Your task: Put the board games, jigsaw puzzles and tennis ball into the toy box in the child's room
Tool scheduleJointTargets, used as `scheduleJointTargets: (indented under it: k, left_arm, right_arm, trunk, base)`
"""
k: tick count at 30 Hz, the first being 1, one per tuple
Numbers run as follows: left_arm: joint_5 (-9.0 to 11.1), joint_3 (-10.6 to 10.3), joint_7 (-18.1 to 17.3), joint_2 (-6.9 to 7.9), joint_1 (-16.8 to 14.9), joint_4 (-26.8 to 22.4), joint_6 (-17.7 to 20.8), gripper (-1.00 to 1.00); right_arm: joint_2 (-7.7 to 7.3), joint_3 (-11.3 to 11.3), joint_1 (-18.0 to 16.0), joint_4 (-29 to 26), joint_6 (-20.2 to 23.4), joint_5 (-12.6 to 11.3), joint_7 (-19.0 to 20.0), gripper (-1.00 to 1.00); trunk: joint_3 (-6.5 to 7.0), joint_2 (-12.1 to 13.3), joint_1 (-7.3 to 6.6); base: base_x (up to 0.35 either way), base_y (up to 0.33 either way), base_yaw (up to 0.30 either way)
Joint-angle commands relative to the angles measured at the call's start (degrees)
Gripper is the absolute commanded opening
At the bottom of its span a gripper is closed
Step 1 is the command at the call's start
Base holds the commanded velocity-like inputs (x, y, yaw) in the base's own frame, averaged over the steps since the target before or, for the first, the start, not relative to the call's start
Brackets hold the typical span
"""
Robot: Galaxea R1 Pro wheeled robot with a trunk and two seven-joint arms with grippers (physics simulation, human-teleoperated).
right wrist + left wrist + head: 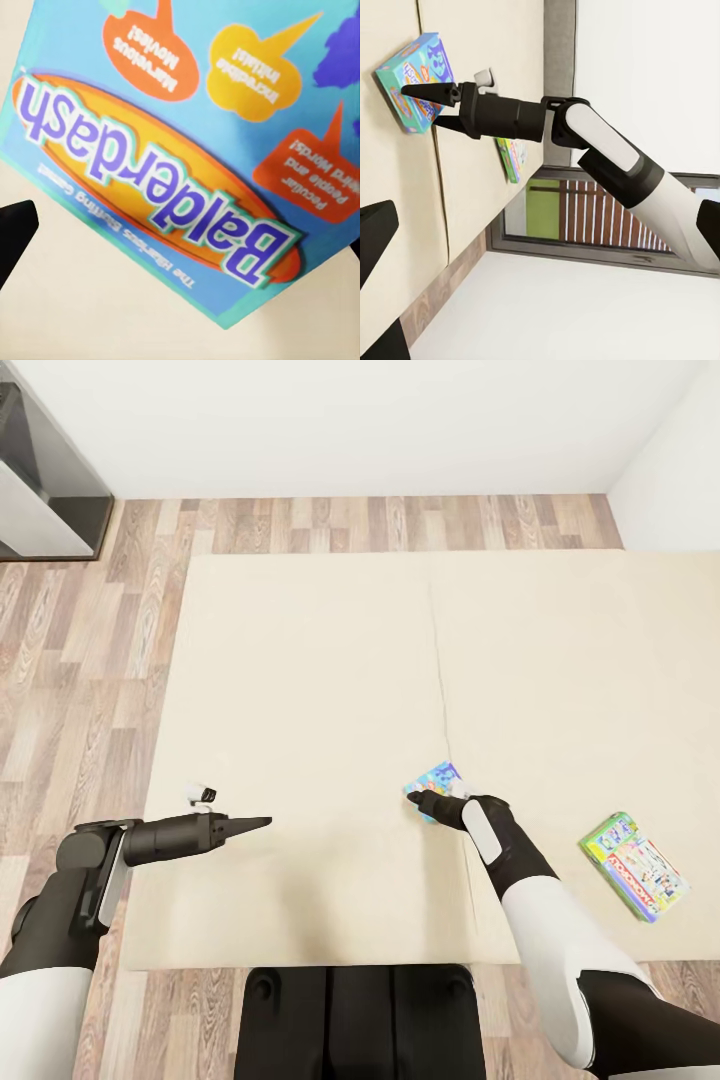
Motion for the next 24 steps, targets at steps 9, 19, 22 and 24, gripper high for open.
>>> scheduleJointTargets:
  k: [9, 19, 22, 24]
  left_arm:
    - [0.0, 0.0, -0.2, 0.02, 0.0, 0.0, 0.6, 1.0]
    - [0.0, -0.1, -0.2, 0.02, 0.0, 0.0, 0.6, 1.0]
    - [0.0, -0.1, -0.3, 0.02, 0.0, 0.0, 0.6, 1.0]
    - [0.0, 0.0, -0.2, 0.02, 0.0, 0.0, 0.6, 1.0]
  right_arm:
    - [0.1, -0.2, 0.0, -0.1, 0.3, -0.6, -0.3, 1.0]
    - [-0.01, -0.2, 0.0, -0.1, 0.3, -0.5, -0.3, 1.0]
    - [-0.01, -0.2, 0.0, -0.1, 0.3, -0.5, -0.3, 1.0]
    - [-0.01, -0.2, 0.0, -0.1, 0.3, -0.5, -0.3, 1.0]
  trunk:
    - [-0.06, -0.1, 0.03]
    - [-0.06, -0.1, 0.03]
    - [-0.06, -0.1, 0.03]
    - [-0.06, -0.1, 0.03]
  base:
    - [-0.042, 0.1, 0.0]
    - [-0.006, 0.015, 0.0]
    - [0.0, 0.0, 0.0]
    - [0.0, 0.0, 0.0]
